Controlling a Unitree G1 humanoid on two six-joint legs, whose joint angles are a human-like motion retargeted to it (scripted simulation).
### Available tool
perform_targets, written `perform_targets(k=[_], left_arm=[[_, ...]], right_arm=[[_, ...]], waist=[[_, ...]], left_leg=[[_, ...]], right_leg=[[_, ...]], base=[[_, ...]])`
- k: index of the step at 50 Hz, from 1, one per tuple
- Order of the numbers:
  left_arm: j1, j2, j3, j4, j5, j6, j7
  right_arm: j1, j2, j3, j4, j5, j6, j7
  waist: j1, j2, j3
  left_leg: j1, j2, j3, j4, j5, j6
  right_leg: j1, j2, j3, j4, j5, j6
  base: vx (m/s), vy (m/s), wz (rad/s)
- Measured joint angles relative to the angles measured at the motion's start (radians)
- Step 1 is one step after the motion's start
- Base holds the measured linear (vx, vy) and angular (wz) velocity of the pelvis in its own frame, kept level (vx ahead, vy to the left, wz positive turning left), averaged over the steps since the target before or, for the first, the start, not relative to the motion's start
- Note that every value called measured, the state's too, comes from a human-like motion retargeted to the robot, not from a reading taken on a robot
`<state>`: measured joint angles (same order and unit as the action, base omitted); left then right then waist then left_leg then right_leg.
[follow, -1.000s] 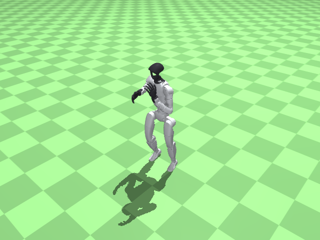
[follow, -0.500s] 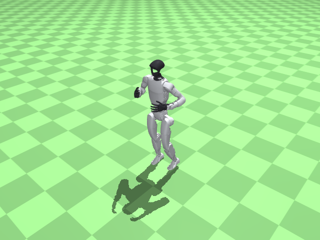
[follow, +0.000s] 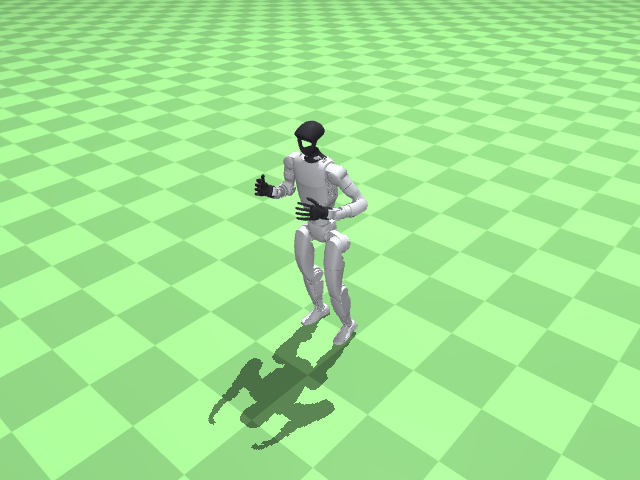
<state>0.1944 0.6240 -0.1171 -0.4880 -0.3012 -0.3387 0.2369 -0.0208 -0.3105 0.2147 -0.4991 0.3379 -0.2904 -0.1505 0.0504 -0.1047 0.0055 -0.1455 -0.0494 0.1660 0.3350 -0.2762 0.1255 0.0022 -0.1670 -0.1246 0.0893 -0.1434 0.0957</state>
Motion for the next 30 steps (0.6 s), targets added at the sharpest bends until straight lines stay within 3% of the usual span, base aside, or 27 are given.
perform_targets(k=[2,4,6,8,10,13,15,18,20,22,23,25,27,28,30], left_arm=[[0.140,0.099,0.005,0.106,0.040,-0.001,0.026],[0.271,0.149,0.023,0.187,0.070,0.007,0.057],[0.389,0.138,0.062,0.215,0.069,0.026,0.058],[0.458,0.104,0.088,0.189,0.050,0.050,0.039],[0.439,0.093,0.071,0.140,0.043,0.054,0.024],[0.229,0.049,0.005,0.127,0.135,0.019,-0.003],[0.070,-0.052,-0.001,0.148,0.239,0.003,0.030],[-0.175,-0.239,0.011,0.156,0.329,0.028,0.169],[-0.363,-0.332,-0.015,0.140,0.378,0.039,0.265],[-0.586,-0.376,-0.072,0.121,0.452,0.038,0.332],[-0.703,-0.379,-0.102,0.110,0.489,0.043,0.349],[-0.952,-0.358,-0.146,0.101,0.561,0.068,0.360],[-1.153,-0.316,-0.160,0.124,0.675,0.113,0.336],[-1.219,-0.293,-0.156,0.137,0.720,0.142,0.328],[-1.263,-0.245,-0.144,0.161,0.787,0.184,0.321]], right_arm=[[-0.243,0.057,-0.012,-0.037,-0.047,-0.028,-0.087],[-0.508,0.066,-0.020,-0.046,-0.068,-0.035,-0.146],[-0.719,0.048,-0.018,-0.040,-0.056,-0.035,-0.161],[-0.810,0.025,-0.005,-0.046,-0.025,-0.042,-0.156],[-0.755,0.007,0.006,-0.076,0.024,-0.056,-0.150],[-0.434,-0.018,-0.019,-0.106,0.083,-0.065,-0.071],[-0.192,-0.032,-0.035,-0.056,0.071,-0.041,-0.006],[0.075,-0.034,-0.008,0.117,0.048,0.023,0.058],[0.204,-0.041,0.004,0.215,0.030,0.031,0.073],[0.307,-0.065,-0.017,0.249,0.025,0.001,0.086],[0.350,-0.072,-0.033,0.247,0.035,-0.007,0.095],[0.397,-0.072,-0.066,0.227,0.073,-0.006,0.113],[0.373,-0.051,-0.075,0.197,0.083,-0.013,0.118],[0.324,-0.033,-0.060,0.191,0.068,-0.013,0.108],[0.187,-0.006,-0.014,0.176,0.031,-0.027,0.081]], waist=[[0.055,-0.028,0.041],[0.104,-0.005,0.114],[0.121,0.032,0.194],[0.107,0.043,0.222],[0.083,0.021,0.188],[0.071,-0.036,0.089],[0.066,-0.060,0.038],[0.012,-0.026,-0.021],[-0.046,0.038,-0.027],[-0.103,0.112,0.003],[-0.128,0.134,0.025],[-0.173,0.132,0.091],[-0.203,0.103,0.158],[-0.195,0.084,0.194],[-0.171,0.074,0.227]], left_leg=[[-0.130,0.000,0.036,0.408,-0.146,0.037],[-0.203,0.017,0.015,0.746,-0.247,0.027],[-0.224,0.035,-0.014,0.966,-0.311,0.028],[-0.254,0.057,-0.028,1.083,-0.342,0.052],[-0.282,0.063,-0.028,1.081,-0.346,0.077],[-0.225,0.020,-0.011,0.799,-0.313,0.069],[-0.114,-0.009,0.003,0.490,-0.252,0.026],[0.052,0.010,0.003,0.035,-0.060,-0.064],[0.135,0.060,0.010,-0.164,0.049,-0.118],[0.176,0.126,0.010,-0.224,0.010,-0.155],[0.182,0.149,-0.005,-0.221,-0.059,-0.156],[0.176,0.149,-0.058,-0.174,-0.221,-0.110],[0.077,0.134,-0.082,0.057,-0.378,-0.059],[0.049,0.109,-0.094,0.133,-0.406,0.021],[-0.024,0.102,-0.057,0.284,-0.443,0.050]], right_leg=[[0.026,-0.049,0.016,-0.007,-0.115,-0.003],[0.066,-0.045,0.063,0.002,-0.237,-0.042],[0.073,-0.021,0.106,0.085,-0.331,-0.104],[0.005,-0.002,0.120,0.233,-0.388,-0.138],[-0.041,-0.004,0.098,0.263,-0.365,-0.110],[-0.027,-0.026,0.056,0.107,-0.172,-0.026],[-0.015,-0.027,0.057,0.029,-0.017,0.011],[-0.014,0.036,0.054,-0.002,0.105,0.006],[-0.015,0.095,0.015,0.058,0.075,-0.029],[-0.087,0.134,-0.047,0.319,-0.057,-0.062],[-0.150,0.131,-0.071,0.501,-0.132,-0.066],[-0.258,0.090,-0.086,0.829,-0.260,-0.064],[-0.327,0.044,-0.068,1.037,-0.350,-0.071],[-0.349,0.029,-0.037,1.098,-0.375,-0.090],[-0.400,0.017,0.014,1.170,-0.412,-0.118]], base=[[-0.15,-0.15,-1.18],[-0.16,-0.10,-1.36],[-0.13,-0.06,-1.06],[-0.07,-0.05,-0.19],[0.04,-0.05,0.67],[0.11,0.00,0.84],[0.10,0.08,0.35],[0.03,0.11,0.26],[-0.04,0.11,0.52],[-0.12,0.12,0.72],[-0.17,0.11,0.85],[-0.21,0.08,1.01],[-0.23,0.03,0.78],[-0.23,0.02,0.02],[-0.16,0.03,-0.76]])
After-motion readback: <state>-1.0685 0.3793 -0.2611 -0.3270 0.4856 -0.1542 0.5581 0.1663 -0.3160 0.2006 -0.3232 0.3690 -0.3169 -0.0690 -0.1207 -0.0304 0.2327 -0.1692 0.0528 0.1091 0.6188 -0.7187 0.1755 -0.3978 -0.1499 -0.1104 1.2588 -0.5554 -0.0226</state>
